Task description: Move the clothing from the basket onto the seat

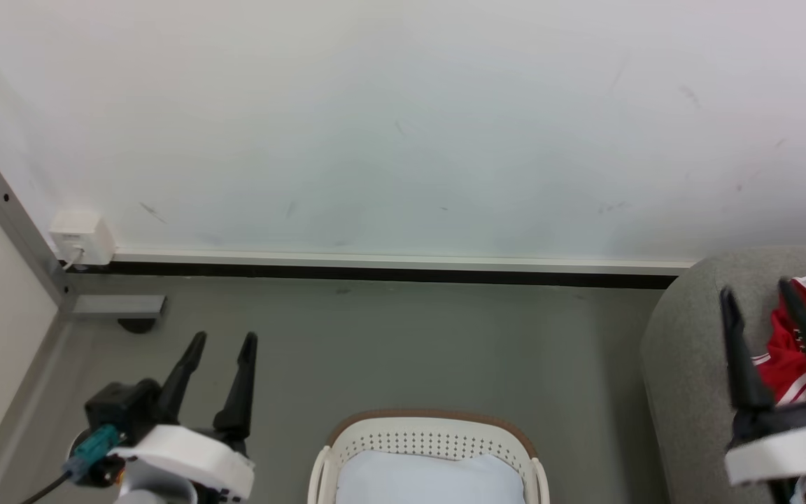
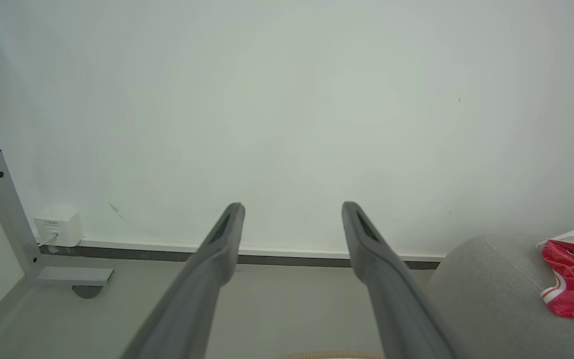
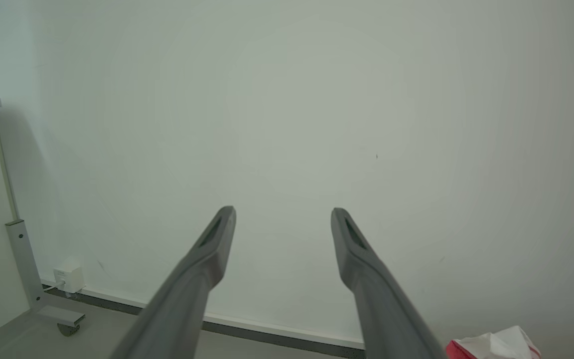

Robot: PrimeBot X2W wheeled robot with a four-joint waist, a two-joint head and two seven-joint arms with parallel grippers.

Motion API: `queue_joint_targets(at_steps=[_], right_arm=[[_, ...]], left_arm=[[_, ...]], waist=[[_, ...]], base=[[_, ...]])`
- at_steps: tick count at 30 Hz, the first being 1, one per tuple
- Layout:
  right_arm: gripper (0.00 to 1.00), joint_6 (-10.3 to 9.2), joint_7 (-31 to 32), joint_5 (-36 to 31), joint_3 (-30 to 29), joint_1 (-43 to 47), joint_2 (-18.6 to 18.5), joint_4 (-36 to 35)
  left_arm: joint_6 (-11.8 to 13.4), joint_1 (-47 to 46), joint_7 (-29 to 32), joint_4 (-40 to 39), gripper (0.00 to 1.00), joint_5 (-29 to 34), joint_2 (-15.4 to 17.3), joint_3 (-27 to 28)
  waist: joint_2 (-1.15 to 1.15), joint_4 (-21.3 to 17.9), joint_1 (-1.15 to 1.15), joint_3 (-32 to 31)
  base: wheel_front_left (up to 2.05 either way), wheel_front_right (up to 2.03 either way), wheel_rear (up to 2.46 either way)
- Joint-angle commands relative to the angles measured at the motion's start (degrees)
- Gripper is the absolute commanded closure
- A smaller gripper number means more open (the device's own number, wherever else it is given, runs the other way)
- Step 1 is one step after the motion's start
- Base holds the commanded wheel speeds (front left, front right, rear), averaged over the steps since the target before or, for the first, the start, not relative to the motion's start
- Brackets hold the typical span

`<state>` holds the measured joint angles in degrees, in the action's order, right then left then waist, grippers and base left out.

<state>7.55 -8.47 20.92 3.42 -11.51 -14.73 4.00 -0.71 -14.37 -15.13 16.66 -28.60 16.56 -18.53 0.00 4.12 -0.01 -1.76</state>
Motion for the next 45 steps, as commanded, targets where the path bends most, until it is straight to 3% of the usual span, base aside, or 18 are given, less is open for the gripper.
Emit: queue_joint_targets(at_steps=[1, 6, 10, 22, 45], right_arm=[[0.00, -0.13, -2.00, -0.91, -0.12, 3.42, 1.89, 0.11], [0.00, -0.13, -5.38, -1.08, 0.52, 9.24, 7.22, 2.21], [0.00, -0.13, -6.32, -1.76, 0.82, 11.45, 9.18, 4.43], [0.00, -0.13, -6.73, -7.28, -1.71, 11.26, 11.47, 5.57], [0.00, -0.13, -6.75, -6.67, -0.92, 10.33, 11.82, 5.42]], left_arm=[[-0.46, 1.93, -0.01, 0.27, 0.00, 1.48, -0.61, 1.82], [-1.70, 6.03, -0.01, 0.83, 0.00, 3.32, -3.16, 7.77], [-2.90, 8.09, -0.02, 1.66, 0.00, 6.43, -4.94, 10.20], [-5.74, 10.39, -0.02, 0.24, 0.00, 14.25, -9.54, 15.27], [-6.81, 9.83, -0.02, -0.37, 0.00, 17.50, -11.33, 17.43]], waist=[[0.00, 0.23, 0.01, -0.28], [0.00, 0.19, 0.01, -0.74], [0.00, -0.20, 0.01, -0.79], [0.00, -1.53, 0.01, -0.22], [0.00, -1.73, 0.01, -0.35]], base=[[0.00, 0.00, 0.00], [0.00, 0.00, 0.00], [0.00, 0.00, 0.00], [0.00, 0.00, 0.00], [0.00, 0.00, 0.00]])
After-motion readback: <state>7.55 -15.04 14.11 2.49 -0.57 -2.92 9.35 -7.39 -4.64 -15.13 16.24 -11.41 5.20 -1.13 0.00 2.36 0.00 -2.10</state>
